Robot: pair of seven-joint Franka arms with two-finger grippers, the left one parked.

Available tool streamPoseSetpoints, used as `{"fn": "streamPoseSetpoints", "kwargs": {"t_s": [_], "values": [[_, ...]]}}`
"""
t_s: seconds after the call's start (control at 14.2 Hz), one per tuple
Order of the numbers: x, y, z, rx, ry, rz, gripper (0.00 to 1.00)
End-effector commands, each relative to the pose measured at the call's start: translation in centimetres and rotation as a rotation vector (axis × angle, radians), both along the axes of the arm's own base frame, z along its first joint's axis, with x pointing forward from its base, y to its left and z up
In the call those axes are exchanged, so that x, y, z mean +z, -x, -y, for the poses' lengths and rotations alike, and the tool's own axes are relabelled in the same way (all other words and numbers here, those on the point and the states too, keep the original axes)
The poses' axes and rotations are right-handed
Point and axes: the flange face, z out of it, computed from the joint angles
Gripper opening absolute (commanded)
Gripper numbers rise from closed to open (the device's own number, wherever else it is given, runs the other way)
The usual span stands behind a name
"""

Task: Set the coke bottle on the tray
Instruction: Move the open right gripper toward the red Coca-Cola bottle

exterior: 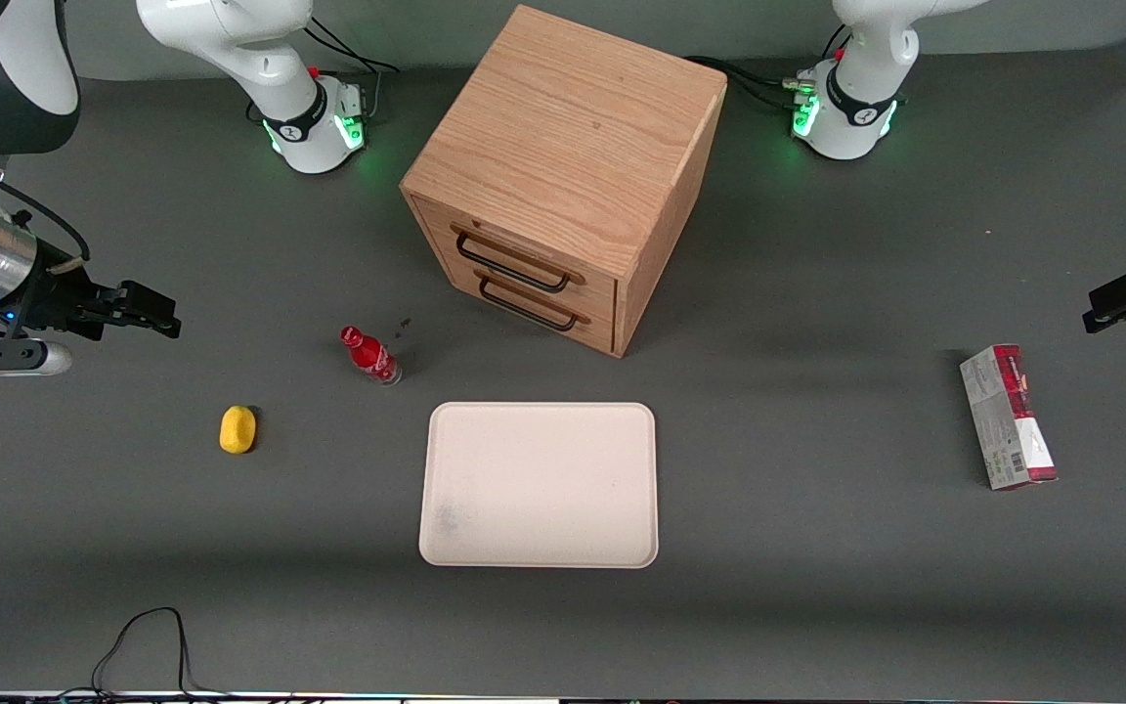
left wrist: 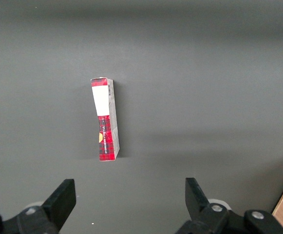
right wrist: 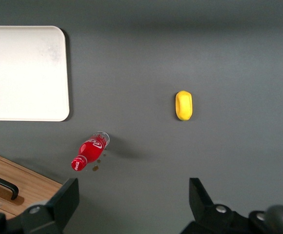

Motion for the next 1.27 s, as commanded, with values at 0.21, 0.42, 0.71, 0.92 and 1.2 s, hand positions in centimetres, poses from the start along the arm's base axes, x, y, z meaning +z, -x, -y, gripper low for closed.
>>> {"fn": "streamPoseSetpoints", "kwargs": {"t_s": [0.21, 0.42, 0.71, 0.92, 1.2], "values": [[0.1, 0.2, 1.3, -0.009, -0.014, -0.063, 1.0], [2.1, 0.2, 2.0, -0.018, -0.015, -0.037, 1.0], [4.3, 0.4, -0.2, 0.0, -0.026, -0.026, 1.0], [5.1, 1.0, -5.4, -0.08, -0.072, -0.05, 1.0], [5.5, 3.6, -11.3, -0.125, -0.047, -0.109, 1.0]]}}
